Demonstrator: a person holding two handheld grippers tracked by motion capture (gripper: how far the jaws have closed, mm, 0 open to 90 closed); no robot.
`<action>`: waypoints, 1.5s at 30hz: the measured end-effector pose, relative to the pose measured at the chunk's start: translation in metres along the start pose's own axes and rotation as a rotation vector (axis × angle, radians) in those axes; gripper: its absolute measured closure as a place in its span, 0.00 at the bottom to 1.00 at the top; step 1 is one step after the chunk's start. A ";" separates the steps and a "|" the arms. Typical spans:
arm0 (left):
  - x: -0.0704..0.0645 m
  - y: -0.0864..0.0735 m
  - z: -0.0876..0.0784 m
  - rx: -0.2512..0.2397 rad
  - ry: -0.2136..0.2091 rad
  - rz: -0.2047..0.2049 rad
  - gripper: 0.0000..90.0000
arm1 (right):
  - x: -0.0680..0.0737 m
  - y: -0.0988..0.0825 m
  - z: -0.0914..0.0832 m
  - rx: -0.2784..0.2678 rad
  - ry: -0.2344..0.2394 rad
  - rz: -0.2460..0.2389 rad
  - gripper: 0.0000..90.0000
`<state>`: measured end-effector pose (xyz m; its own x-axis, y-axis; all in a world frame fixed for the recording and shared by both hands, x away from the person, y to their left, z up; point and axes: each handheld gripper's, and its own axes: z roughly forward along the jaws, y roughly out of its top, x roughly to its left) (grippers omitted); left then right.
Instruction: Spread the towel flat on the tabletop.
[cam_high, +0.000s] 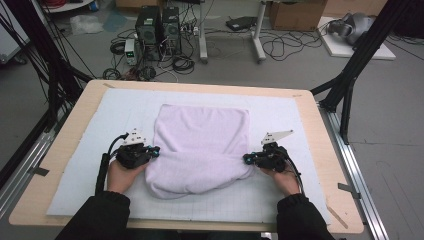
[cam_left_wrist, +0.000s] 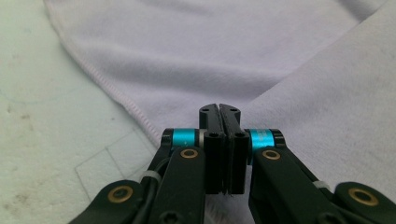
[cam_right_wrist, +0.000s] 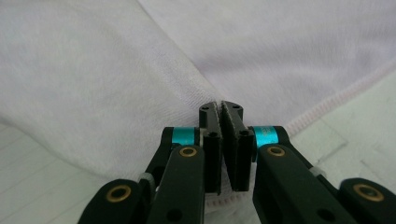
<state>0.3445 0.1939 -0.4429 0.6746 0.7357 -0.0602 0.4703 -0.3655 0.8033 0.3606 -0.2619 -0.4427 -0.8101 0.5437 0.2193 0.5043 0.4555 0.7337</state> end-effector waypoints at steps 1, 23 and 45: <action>-0.001 0.000 -0.001 -0.004 -0.005 -0.005 0.97 | -0.003 -0.001 0.002 0.000 0.012 0.016 0.95; -0.062 -0.030 -0.068 -0.056 -0.239 0.111 0.54 | 0.083 -0.018 -0.026 -0.100 0.031 -0.198 0.51; -0.046 0.016 -0.050 -0.054 -0.122 0.125 0.95 | 0.066 0.022 -0.027 -0.098 0.151 -0.200 0.71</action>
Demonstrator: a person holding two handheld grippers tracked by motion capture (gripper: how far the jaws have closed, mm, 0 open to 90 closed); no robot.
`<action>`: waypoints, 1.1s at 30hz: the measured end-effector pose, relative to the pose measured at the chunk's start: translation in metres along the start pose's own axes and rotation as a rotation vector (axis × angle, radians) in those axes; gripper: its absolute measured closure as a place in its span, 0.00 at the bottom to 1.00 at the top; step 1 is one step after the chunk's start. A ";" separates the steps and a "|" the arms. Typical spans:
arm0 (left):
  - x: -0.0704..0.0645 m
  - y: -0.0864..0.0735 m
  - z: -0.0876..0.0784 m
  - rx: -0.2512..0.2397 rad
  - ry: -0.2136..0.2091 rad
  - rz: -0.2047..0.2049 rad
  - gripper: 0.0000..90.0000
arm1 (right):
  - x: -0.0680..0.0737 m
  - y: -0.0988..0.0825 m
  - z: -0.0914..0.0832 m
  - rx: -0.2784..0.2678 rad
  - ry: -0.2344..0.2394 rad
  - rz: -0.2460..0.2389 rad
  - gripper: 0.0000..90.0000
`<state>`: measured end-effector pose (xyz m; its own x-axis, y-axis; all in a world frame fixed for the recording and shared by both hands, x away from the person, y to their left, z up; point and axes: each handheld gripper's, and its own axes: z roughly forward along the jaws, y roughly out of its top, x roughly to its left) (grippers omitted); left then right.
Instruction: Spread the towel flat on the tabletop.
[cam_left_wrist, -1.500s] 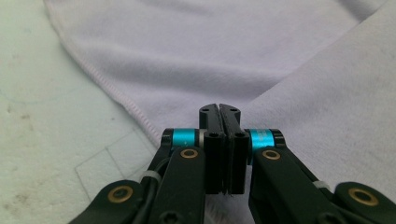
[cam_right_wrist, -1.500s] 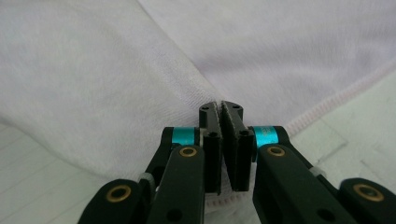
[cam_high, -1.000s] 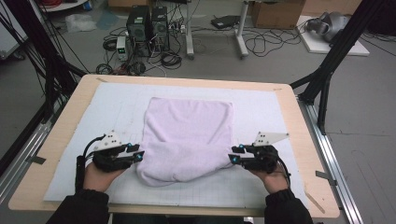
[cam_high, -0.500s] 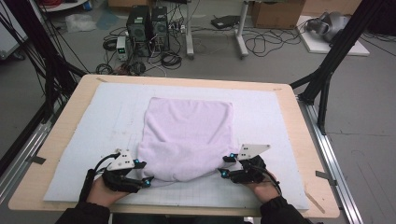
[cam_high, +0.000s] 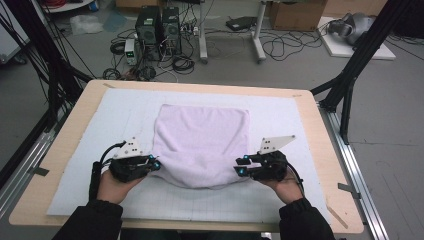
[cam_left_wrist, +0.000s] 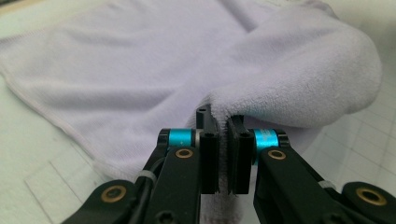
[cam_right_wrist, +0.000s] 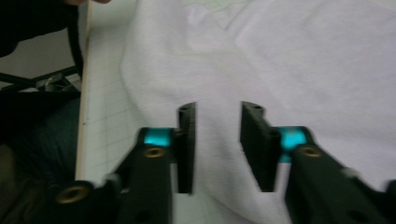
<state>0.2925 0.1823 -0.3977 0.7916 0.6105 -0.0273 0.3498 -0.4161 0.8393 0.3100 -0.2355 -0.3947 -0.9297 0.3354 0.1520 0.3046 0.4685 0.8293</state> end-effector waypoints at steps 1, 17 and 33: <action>0.001 0.000 0.003 0.007 0.004 -0.002 0.95 | 0.004 -0.003 0.003 0.015 -0.012 -0.019 0.68; 0.028 0.008 0.026 0.042 0.067 -0.055 0.95 | -0.013 -0.002 0.018 0.093 -0.097 -0.027 0.98; 0.067 0.010 0.047 0.097 0.129 -0.157 0.77 | -0.076 0.001 0.036 0.160 -0.208 0.167 0.88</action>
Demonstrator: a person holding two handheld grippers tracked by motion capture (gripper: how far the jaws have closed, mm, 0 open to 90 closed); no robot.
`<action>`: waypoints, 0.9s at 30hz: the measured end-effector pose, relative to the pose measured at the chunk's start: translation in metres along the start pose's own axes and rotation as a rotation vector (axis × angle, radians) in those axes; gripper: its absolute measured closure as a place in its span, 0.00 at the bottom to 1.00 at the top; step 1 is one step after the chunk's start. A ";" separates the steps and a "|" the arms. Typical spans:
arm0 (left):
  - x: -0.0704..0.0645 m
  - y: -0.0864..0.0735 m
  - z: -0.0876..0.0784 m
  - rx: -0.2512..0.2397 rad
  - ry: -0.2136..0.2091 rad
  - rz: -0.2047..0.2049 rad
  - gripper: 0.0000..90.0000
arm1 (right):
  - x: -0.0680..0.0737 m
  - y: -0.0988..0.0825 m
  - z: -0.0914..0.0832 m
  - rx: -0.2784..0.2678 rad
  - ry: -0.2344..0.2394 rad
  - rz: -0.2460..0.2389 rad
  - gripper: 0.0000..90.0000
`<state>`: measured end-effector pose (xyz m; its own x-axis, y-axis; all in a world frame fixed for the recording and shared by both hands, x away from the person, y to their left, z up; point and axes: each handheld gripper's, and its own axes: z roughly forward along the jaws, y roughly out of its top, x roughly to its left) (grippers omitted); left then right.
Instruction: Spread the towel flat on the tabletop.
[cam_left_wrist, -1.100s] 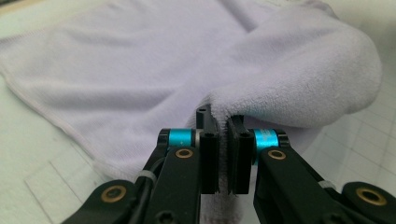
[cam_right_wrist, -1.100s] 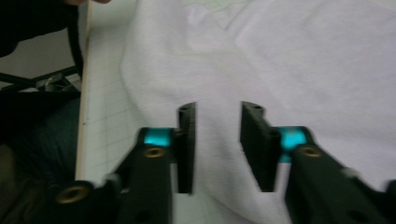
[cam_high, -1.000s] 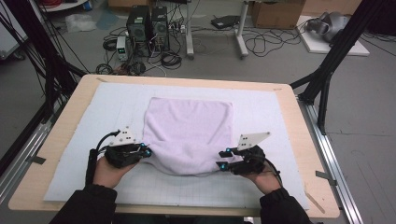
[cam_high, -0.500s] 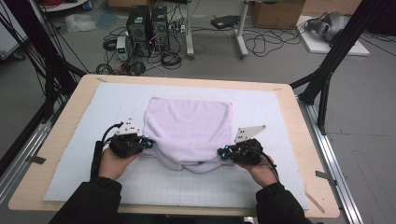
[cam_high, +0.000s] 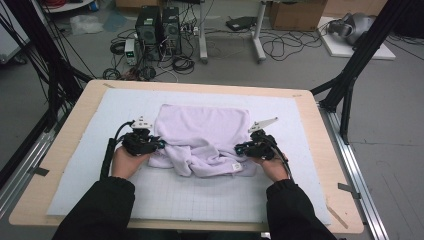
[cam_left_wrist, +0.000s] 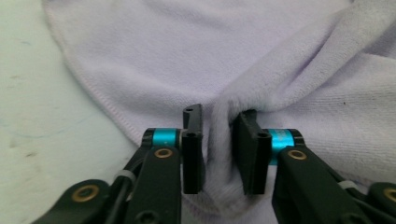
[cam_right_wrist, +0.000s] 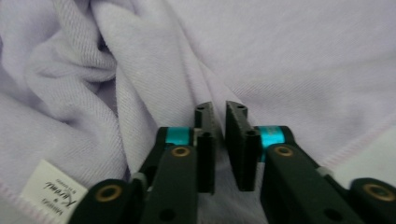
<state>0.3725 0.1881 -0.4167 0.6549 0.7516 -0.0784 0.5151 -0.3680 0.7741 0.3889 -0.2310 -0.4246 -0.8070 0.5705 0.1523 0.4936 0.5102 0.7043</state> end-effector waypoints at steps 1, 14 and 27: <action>0.001 0.000 -0.007 -0.019 -0.003 -0.008 0.73 | 0.001 0.000 -0.006 -0.029 0.002 -0.008 0.86; -0.052 -0.015 -0.035 -0.073 -0.168 0.042 0.52 | 0.043 -0.007 -0.045 -0.152 0.068 -0.115 0.68; -0.101 -0.025 0.015 0.002 -0.145 0.171 0.79 | 0.049 -0.024 -0.001 -0.036 0.117 -0.105 0.75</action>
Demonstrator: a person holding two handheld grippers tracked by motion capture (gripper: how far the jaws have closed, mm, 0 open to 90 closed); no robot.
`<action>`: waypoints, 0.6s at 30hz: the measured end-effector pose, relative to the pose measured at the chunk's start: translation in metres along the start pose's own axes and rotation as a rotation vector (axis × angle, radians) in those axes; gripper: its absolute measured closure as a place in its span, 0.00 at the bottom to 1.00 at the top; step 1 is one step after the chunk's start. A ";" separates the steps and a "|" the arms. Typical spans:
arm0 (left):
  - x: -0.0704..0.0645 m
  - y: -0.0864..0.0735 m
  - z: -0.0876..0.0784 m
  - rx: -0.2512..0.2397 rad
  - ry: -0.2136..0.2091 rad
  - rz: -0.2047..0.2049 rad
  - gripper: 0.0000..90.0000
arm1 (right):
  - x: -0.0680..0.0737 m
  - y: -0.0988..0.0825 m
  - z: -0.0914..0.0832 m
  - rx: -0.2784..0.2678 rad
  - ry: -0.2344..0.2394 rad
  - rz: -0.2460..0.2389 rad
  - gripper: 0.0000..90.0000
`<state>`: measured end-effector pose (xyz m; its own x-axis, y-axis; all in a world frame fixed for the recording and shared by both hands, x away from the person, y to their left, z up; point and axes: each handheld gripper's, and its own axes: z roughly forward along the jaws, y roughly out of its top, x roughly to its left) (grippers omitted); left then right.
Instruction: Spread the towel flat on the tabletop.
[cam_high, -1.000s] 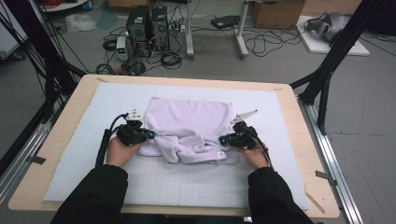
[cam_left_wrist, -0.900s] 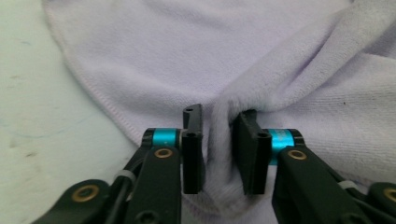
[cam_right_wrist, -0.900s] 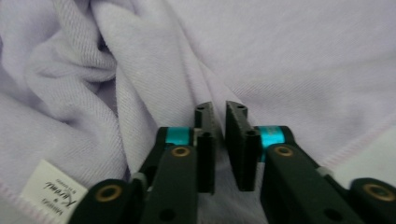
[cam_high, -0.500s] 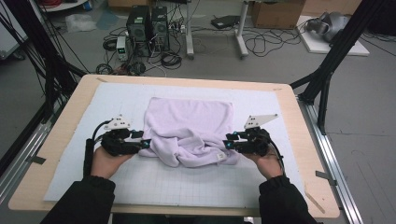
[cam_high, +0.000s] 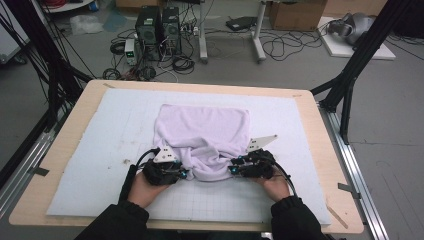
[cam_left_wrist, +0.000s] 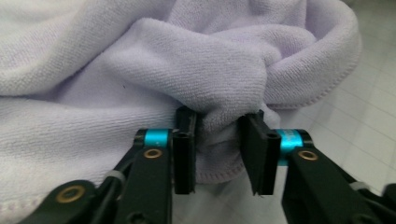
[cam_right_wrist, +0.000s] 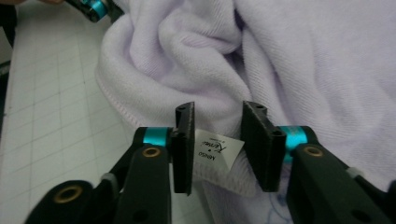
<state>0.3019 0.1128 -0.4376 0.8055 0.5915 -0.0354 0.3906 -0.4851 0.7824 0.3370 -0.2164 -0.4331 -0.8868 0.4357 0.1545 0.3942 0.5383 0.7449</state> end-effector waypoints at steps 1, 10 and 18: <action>0.000 0.000 0.000 -0.002 -0.006 0.002 0.83 | 0.001 0.000 0.002 0.010 -0.005 -0.005 0.80; 0.015 0.000 -0.039 -0.064 -0.045 -0.045 0.89 | 0.013 0.002 -0.021 -0.019 0.013 -0.066 0.97; 0.024 0.000 -0.085 -0.105 -0.073 -0.057 0.91 | 0.033 0.000 -0.057 -0.107 -0.005 -0.095 0.98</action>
<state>0.2833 0.1817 -0.3862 0.8152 0.5658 -0.1233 0.3905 -0.3799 0.8385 0.2941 -0.2431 -0.3912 -0.9174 0.3903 0.0770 0.2806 0.4977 0.8207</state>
